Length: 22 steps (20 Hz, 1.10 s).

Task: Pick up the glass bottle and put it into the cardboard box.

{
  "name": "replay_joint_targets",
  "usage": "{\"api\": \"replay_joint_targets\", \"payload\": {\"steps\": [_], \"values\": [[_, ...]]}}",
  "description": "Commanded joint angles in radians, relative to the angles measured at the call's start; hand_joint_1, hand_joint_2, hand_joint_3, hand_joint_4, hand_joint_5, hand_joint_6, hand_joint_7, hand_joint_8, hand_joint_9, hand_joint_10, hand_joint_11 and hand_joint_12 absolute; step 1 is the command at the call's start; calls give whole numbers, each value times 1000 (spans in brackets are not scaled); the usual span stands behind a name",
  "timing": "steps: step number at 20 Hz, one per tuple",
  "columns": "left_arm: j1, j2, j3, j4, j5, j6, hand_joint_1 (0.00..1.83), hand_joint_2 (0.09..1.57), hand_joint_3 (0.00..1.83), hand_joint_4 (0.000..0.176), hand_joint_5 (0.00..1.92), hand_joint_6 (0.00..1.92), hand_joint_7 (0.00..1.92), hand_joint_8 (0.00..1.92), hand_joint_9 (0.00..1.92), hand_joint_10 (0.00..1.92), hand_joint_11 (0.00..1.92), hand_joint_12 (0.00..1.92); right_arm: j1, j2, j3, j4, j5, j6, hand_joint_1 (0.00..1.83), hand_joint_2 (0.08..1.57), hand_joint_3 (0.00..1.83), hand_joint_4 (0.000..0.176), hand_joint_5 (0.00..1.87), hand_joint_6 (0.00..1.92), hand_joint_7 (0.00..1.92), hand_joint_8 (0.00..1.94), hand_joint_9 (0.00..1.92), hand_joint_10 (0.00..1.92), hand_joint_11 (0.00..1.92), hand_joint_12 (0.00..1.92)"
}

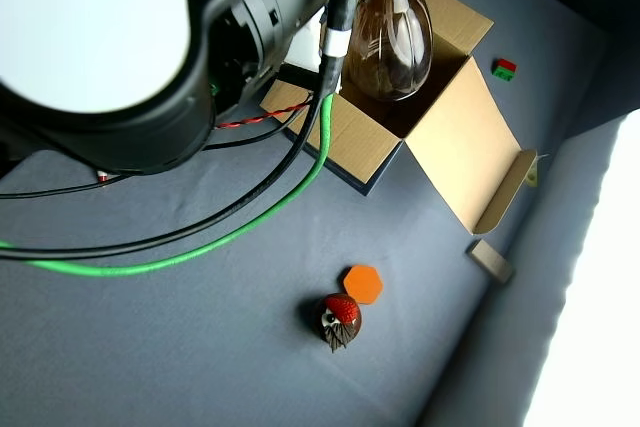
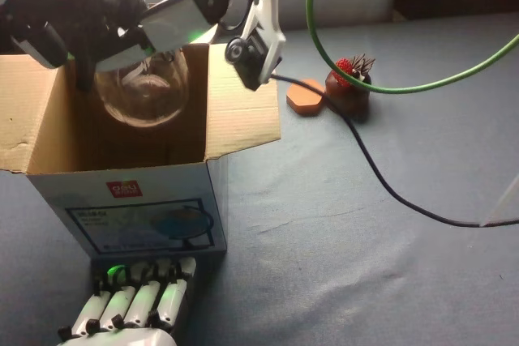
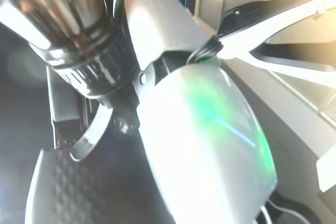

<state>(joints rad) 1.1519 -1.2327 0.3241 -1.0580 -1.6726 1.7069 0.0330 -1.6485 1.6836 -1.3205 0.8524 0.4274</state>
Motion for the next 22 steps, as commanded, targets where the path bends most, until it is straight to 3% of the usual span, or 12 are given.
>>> {"api": "replay_joint_targets", "payload": {"steps": [1, 6, 12, 22], "values": [[-2, -8, 5, 84, -73, -5, 0, 1243, 5, 0, 19, 6, 2, 0, 0, 0, 0, 0, 2, 0, 6, 84, 10, 2, 1355, 1183, 0, 0, 688, 1346, 848, 1123, 914, 1354, 867, 1628], [-1, -12, 6, 86, -73, -5, 6, 1252, 7, 0, 17, 4, 0, 0, 0, 0, 0, 0, -2, -12, 6, 34, -36, 9, 1345, 1217, 2, 0, 588, 1433, 777, 1232, 887, 1408, 815, 1662], [1, -14, 6, 86, -71, -6, 5, 1252, 6, 0, 21, 5, 1, 0, 0, 0, 0, 0, -12, -31, 6, 2, -79, 4, 1354, 1192, 0, 0, 633, 1378, 863, 1117, 906, 1373, 868, 1646], [2, -15, 6, 87, -68, -5, 10, 1252, 2, 0, 11, 1, 10, 1, 0, 0, 15, 15, -40, -49, 6, -12, -149, 13, 1350, 1200, 1, 0, 626, 1403, 817, 1170, 903, 1376, 829, 1647]]}}
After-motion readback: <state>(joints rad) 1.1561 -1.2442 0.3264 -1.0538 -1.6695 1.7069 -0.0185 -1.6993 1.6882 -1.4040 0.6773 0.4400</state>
